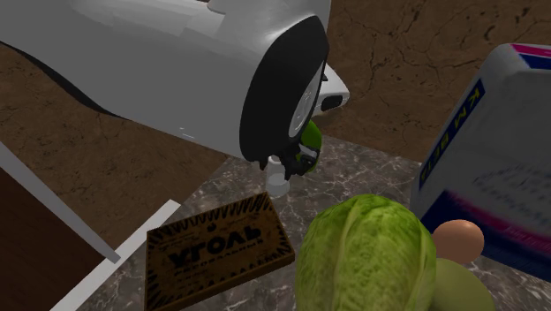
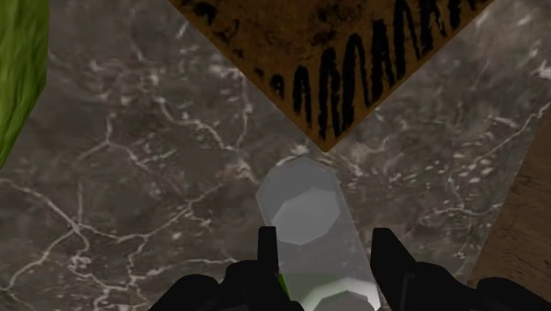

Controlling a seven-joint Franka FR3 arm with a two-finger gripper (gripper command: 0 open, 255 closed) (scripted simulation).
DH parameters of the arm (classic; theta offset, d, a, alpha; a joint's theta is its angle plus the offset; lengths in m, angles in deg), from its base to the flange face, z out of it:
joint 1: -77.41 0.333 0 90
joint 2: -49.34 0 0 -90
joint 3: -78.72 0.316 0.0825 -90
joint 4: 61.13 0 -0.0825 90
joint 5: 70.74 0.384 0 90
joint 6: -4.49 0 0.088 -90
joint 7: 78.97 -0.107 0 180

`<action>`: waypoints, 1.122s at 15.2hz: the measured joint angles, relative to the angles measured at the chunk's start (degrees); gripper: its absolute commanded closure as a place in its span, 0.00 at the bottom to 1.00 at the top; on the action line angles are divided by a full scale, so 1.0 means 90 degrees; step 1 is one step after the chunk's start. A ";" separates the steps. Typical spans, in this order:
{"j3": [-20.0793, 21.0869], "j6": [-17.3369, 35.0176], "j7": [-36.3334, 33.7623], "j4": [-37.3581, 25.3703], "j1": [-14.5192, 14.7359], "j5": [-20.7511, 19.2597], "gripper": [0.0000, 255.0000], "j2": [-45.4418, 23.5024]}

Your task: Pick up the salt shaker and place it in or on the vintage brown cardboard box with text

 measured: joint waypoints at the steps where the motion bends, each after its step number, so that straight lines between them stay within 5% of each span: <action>1: 0.0002 -0.0050 0.0007 -0.0007 -0.0004 0.0013 1.00 0.0039; 17: -0.0008 -0.1365 0.0023 -0.0556 -0.0043 0.0167 1.00 0.0825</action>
